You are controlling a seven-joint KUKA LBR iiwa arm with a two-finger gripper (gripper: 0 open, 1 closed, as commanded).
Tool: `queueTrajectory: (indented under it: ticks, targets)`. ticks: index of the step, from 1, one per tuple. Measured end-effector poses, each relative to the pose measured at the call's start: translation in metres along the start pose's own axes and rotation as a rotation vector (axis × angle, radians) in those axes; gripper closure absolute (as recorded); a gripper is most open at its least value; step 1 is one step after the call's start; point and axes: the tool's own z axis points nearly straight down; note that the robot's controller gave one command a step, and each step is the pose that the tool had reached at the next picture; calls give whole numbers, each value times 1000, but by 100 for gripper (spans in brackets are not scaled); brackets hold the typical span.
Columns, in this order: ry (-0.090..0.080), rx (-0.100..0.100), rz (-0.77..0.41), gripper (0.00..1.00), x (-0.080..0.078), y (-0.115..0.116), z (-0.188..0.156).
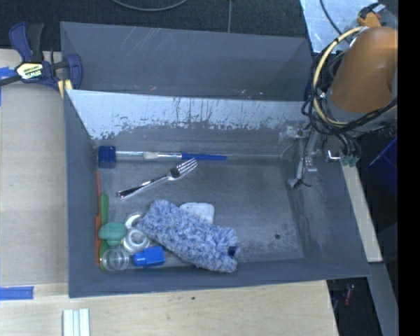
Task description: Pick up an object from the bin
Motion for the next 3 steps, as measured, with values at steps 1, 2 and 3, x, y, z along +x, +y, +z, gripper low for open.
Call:
queueTrajectory:
  ticks: [1, 2, 3]
  targets:
    - [-8, 1, -4, 0, -2, 1, -5]
    - [-4, 0, -471, 0, 39, 51, 98]
    - [-12, 3, -311, 0, 52, 93, 36]
